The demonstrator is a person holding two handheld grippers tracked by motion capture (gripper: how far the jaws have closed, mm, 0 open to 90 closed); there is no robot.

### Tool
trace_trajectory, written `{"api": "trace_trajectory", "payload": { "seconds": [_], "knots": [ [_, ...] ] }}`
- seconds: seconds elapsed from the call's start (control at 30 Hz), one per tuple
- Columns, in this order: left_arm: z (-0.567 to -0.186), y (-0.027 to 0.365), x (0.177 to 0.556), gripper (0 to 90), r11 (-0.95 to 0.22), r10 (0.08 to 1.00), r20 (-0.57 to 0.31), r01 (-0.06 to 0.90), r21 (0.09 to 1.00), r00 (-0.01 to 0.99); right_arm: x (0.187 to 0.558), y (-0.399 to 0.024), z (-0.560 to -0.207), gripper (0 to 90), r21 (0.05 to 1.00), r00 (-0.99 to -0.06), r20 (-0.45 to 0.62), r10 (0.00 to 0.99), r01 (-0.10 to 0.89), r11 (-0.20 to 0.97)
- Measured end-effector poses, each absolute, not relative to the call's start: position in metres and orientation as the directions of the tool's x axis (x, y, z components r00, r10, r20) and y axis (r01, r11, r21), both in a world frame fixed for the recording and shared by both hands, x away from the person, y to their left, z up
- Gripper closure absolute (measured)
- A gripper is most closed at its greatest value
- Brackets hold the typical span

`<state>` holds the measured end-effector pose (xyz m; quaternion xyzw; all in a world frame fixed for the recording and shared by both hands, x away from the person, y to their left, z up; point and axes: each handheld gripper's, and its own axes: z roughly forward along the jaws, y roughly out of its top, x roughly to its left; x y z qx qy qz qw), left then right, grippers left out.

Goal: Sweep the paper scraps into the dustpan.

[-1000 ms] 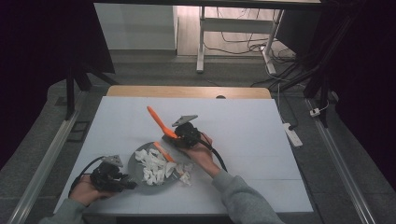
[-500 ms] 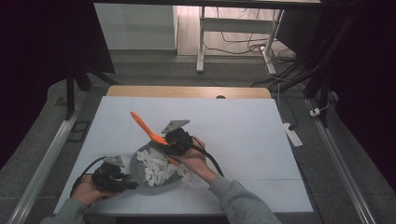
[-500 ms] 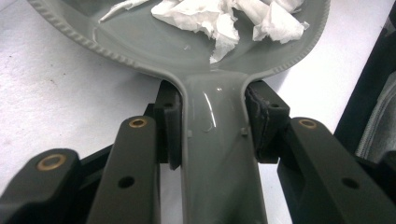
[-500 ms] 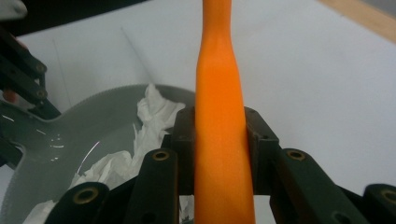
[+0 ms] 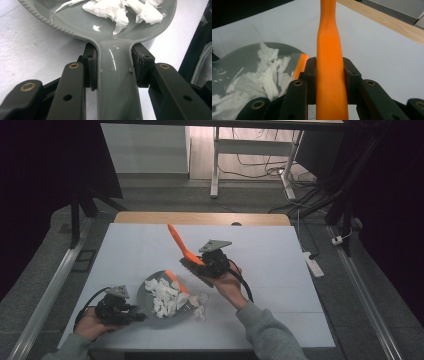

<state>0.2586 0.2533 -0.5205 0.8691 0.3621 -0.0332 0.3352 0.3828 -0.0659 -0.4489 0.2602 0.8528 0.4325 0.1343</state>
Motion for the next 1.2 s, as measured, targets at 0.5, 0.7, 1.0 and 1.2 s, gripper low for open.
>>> {"api": "trace_trajectory", "payload": {
  "seconds": [0.5,0.7,1.0,1.2],
  "knots": [
    [-0.514,0.278,0.244,61.3,-0.517,0.598,-0.308,0.651,0.556,0.739,0.385,-0.110,-0.455,70.3,0.784,-0.775,-0.015,0.632,0.383,0.488],
    [-0.519,0.271,0.234,61.3,-0.549,0.581,-0.310,0.643,0.534,0.753,0.384,-0.108,-0.463,70.2,0.759,-0.775,-0.022,0.632,0.399,0.515],
    [-0.519,0.256,0.222,61.3,-0.585,0.547,-0.312,0.621,0.522,0.777,0.381,-0.099,-0.479,70.3,0.720,-0.776,-0.033,0.630,0.418,0.553],
    [-0.519,0.247,0.221,61.3,-0.590,0.549,-0.311,0.623,0.514,0.776,0.374,-0.088,-0.487,70.3,0.698,-0.787,-0.020,0.617,0.431,0.572]
  ]
}}
